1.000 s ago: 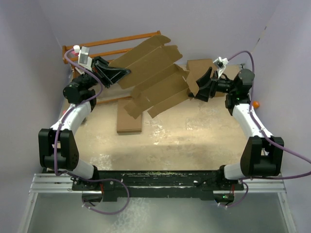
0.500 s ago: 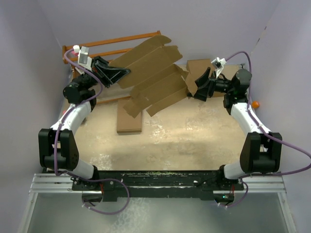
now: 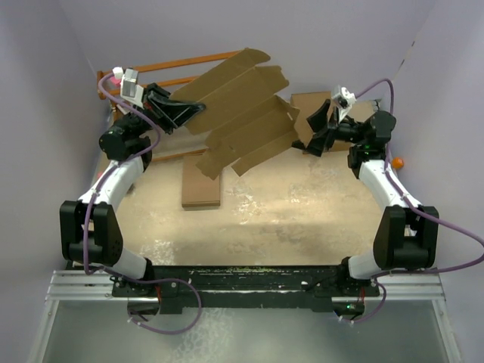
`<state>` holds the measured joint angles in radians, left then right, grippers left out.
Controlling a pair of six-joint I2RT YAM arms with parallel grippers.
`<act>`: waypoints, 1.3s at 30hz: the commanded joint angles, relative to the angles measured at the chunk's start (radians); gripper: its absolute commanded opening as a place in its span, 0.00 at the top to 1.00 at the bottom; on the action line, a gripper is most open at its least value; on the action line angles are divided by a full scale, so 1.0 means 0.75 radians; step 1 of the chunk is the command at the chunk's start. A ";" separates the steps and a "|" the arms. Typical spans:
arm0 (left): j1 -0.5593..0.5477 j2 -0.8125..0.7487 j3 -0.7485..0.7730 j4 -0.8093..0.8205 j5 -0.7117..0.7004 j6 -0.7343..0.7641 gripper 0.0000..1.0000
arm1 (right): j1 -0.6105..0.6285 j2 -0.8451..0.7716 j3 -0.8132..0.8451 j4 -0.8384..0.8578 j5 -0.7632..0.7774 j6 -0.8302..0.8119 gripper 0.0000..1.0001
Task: Fold the paper box
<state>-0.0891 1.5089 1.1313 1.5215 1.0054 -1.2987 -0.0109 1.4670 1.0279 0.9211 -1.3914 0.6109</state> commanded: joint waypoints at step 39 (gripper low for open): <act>0.064 -0.085 -0.002 0.170 -0.239 -0.050 0.96 | -0.278 -0.414 0.175 -0.931 -0.133 -0.001 0.28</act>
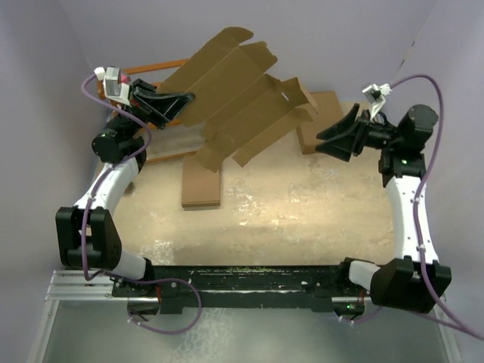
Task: Fold the paper box
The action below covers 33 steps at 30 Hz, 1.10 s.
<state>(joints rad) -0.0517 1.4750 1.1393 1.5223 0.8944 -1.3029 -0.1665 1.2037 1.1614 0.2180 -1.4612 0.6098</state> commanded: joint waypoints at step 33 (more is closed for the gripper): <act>0.012 -0.063 -0.044 0.171 -0.072 -0.079 0.96 | -0.022 0.017 0.232 -0.296 0.902 -0.842 0.00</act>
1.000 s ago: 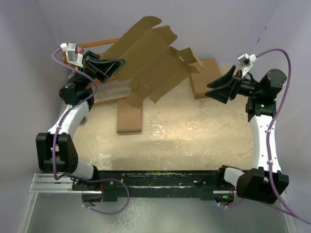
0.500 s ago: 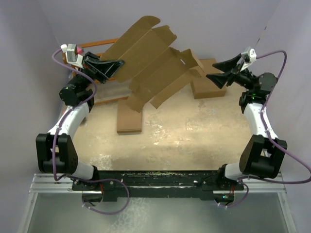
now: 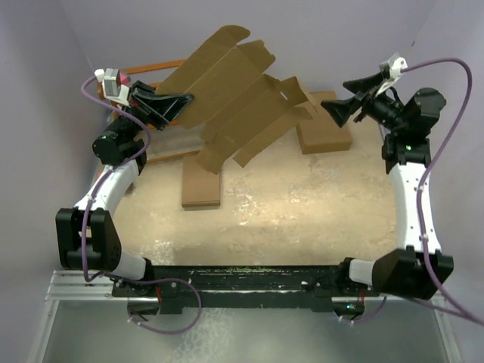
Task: Fold the paper box
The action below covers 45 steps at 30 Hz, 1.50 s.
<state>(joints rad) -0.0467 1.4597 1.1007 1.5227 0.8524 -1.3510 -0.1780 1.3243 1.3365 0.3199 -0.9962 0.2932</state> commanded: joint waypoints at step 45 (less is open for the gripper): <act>0.005 -0.072 0.021 0.171 -0.018 -0.035 0.96 | 0.072 0.202 -0.169 0.839 -0.363 1.286 0.31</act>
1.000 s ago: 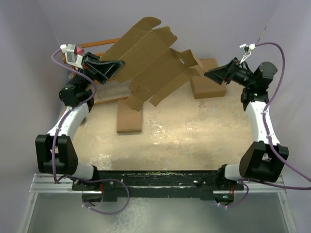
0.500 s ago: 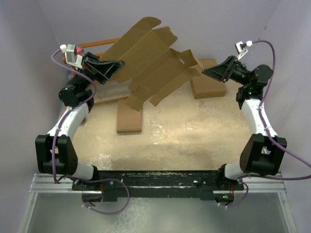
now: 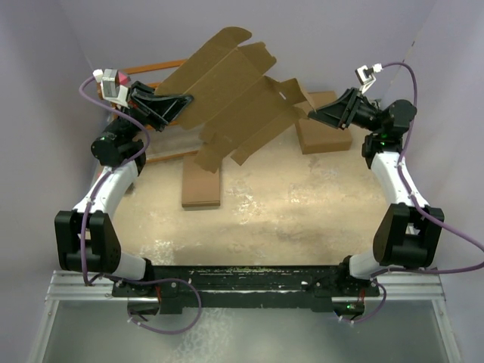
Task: Fold the paper box
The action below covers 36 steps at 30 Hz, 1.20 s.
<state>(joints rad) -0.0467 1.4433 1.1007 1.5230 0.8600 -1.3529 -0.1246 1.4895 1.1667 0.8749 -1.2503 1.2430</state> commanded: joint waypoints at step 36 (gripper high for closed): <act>0.005 -0.069 0.024 0.170 -0.031 -0.046 0.96 | -0.036 -0.064 0.096 -0.066 -0.038 -0.126 0.34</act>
<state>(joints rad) -0.0467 1.4315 1.1007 1.5230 0.8597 -1.3617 -0.1368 1.4536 1.2289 0.7254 -1.2568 1.0904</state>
